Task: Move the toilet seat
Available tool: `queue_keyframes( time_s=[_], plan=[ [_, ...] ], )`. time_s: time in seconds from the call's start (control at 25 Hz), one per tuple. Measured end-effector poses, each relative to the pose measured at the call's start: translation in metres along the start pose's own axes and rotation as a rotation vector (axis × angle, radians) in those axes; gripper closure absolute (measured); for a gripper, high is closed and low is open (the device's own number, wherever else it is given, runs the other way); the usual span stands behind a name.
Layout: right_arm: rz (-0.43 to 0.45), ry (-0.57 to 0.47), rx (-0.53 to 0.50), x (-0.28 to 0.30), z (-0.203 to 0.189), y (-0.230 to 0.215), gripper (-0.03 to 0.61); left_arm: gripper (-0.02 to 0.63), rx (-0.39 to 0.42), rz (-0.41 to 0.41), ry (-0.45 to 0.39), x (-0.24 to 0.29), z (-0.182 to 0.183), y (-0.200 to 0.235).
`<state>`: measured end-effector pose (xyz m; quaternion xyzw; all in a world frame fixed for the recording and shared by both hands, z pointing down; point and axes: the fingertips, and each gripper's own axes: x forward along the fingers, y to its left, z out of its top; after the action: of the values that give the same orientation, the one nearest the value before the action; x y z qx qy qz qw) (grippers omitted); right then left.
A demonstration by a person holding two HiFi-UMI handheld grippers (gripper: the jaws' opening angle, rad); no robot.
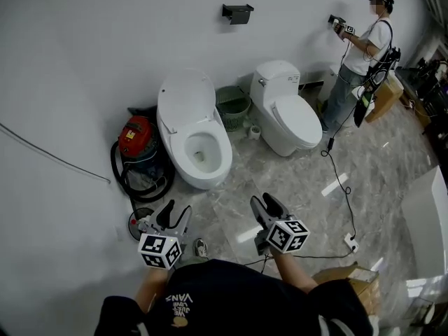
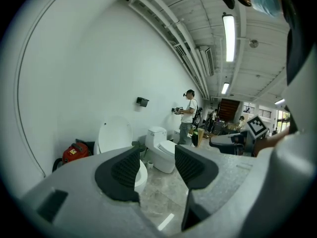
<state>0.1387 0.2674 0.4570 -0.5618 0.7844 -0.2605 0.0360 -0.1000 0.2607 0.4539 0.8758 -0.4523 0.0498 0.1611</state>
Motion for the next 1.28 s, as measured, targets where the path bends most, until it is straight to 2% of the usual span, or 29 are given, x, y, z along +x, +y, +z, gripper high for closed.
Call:
queue_keyframes(
  time_s=[0.32,0.52,0.8,1.0,1.28],
  plan=[
    [-0.024,-0.016,0.022,0.071,0.009,0.010,0.391,0.396,0.013,0.020,0.016,0.021,0.023,0.074],
    [-0.054,-0.031,0.043,0.098,0.013,0.015,0.391,0.396,0.025,0.004,0.031,0.034,0.035,0.108],
    [-0.066,0.012,0.051,0.120,0.016,0.002,0.391,0.396,0.000,0.004,0.045,0.053,0.034,0.114],
    [-0.035,0.031,0.044,0.145,0.027,-0.008,0.393,0.396,-0.037,0.053,0.056,0.068,0.032,0.126],
    [-0.003,0.074,0.039,0.176,0.051,-0.045,0.393,0.396,-0.042,0.086,0.055,0.117,0.046,0.116]
  ],
)
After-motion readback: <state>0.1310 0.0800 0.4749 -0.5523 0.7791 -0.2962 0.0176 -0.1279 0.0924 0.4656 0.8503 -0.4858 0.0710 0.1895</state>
